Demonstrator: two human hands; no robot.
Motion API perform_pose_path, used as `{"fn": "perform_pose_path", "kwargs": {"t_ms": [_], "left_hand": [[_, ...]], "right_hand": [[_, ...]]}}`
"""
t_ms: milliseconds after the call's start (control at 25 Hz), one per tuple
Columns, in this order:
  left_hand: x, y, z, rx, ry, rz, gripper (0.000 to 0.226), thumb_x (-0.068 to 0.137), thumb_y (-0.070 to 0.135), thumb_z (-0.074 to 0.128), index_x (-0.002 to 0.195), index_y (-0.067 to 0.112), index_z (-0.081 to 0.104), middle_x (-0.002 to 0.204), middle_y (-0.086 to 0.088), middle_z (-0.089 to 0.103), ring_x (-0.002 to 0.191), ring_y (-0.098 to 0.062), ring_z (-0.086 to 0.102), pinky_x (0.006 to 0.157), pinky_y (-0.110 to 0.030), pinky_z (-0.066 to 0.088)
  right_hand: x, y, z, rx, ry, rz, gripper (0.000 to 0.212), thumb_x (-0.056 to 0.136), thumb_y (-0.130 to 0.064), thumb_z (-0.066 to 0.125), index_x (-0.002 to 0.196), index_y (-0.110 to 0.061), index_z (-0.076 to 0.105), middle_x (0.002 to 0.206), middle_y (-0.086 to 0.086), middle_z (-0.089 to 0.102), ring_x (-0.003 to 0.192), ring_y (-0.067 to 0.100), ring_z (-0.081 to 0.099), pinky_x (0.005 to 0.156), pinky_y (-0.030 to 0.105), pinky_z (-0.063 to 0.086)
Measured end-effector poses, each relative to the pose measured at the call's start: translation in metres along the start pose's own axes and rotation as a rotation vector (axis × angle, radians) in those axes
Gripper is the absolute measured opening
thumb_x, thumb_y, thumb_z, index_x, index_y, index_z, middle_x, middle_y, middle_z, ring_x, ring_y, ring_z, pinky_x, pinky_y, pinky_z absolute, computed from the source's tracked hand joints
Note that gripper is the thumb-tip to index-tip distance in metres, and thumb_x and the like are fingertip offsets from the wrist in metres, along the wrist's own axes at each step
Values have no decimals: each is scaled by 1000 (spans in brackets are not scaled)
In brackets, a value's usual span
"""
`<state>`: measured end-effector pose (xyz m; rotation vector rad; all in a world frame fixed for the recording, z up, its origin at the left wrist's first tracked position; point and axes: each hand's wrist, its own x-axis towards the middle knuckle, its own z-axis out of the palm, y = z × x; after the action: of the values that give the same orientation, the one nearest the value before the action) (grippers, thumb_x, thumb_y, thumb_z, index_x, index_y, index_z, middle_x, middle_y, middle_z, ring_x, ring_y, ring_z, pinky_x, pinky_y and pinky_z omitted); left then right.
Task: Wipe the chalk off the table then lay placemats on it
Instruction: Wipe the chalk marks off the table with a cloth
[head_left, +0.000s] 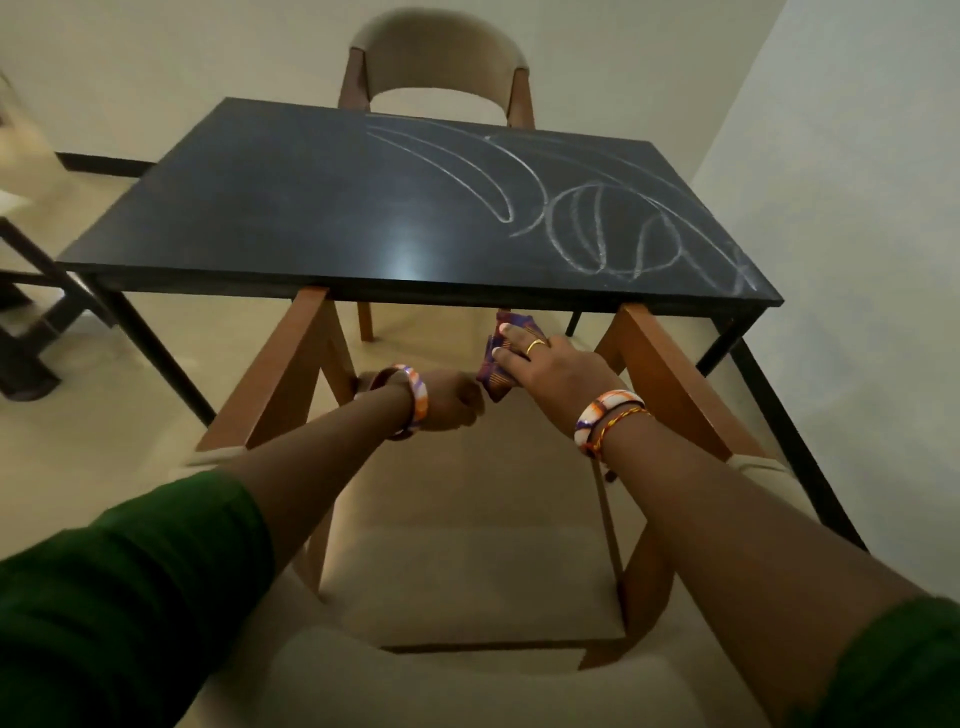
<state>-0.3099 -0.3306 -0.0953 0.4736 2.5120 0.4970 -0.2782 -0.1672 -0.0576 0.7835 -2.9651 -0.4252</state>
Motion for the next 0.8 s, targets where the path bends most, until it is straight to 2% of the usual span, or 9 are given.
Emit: {"fn": "perform_pose_path", "kwargs": {"t_ms": [160,280,400,600,800], "left_hand": [[13,31,8,-48,69,-126,37,95,19,48,132,13,47,121,-8,57,105,-19,59,96,-35,48],[23,80,8,-94,203,-173,36,95,18,49,130,9,49,121,-11,56,106,-21,58,89,-29,47],[34,154,8,-285,309,-194,36,95,15,50,130,8,49,120,-13,57,104,-22,59,82,-29,50],[60,266,16,-522,348,-177,34,95,10,48,128,7,49,119,-11,58,98,-16,57,74,-24,49],[105,338,22,-821,352,-241,20,95,14,48,113,9,56,99,-5,60,83,-14,59,64,-24,47]], "right_hand": [[-14,55,11,54,86,-17,63,94,-5,50,149,-18,22,158,8,14,122,30,43,89,35,49],[-46,115,16,92,193,-13,62,94,-6,50,149,-20,23,158,6,15,120,30,45,92,37,47],[-91,181,18,193,263,-30,59,95,-7,49,148,-20,27,157,5,18,121,31,45,95,41,47],[-146,278,27,194,273,-76,59,94,-4,48,148,-19,29,157,7,19,121,33,46,94,41,48],[-153,340,53,233,256,-52,61,94,-4,49,148,-20,26,157,5,20,125,32,43,98,43,47]]}}
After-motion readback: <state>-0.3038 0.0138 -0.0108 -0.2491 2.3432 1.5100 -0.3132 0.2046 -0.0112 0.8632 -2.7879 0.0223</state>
